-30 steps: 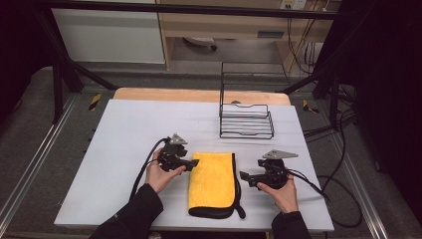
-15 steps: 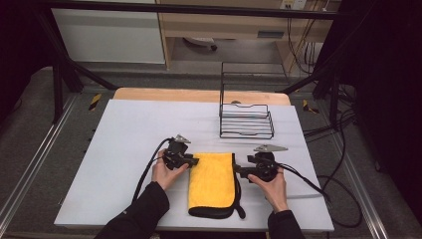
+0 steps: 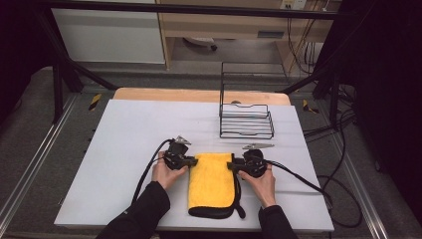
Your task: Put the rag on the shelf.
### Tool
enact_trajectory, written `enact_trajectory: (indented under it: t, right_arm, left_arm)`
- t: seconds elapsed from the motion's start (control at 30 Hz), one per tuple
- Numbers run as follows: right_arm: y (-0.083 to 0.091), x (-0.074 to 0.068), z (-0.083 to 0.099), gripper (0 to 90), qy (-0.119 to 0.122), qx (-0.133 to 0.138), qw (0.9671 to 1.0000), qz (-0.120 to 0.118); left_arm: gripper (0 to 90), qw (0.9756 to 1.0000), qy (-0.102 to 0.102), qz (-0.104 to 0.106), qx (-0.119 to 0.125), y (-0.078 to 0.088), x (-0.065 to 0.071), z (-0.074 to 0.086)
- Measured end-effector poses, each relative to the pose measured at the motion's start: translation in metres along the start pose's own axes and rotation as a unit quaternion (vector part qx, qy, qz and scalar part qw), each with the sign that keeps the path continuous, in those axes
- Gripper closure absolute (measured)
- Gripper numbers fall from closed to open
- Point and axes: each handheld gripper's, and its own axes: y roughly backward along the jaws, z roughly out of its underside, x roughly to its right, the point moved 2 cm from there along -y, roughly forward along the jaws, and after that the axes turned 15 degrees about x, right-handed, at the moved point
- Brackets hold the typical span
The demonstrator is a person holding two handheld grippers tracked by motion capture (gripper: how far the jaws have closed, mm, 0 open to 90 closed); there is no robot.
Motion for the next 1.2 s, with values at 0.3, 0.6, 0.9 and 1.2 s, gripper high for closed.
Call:
enact_trajectory:
  t: [0.3,0.6,0.9,1.2]
  right_arm:
    - [0.000,-0.002,0.000,76.3,-0.040,-0.016,0.9990,-0.009]
    - [0.001,-0.001,-0.002,80.8,-0.044,-0.014,0.9988,-0.013]
    - [0.012,-0.004,-0.009,81.7,-0.040,0.010,0.9989,-0.023]
    - [0.028,-0.015,-0.020,81.8,-0.011,0.039,0.9986,-0.033]
  left_arm:
    - [76.9,0.9999,-0.014,-0.001,-0.001,0.000,0.000,0.000]
    - [82.9,0.9997,0.010,0.013,0.019,0.003,-0.002,0.002]
    - [83.8,0.9972,0.010,0.025,0.070,0.017,0.000,0.000]
    - [83.8,0.9941,-0.014,0.030,0.104,0.037,0.012,-0.009]
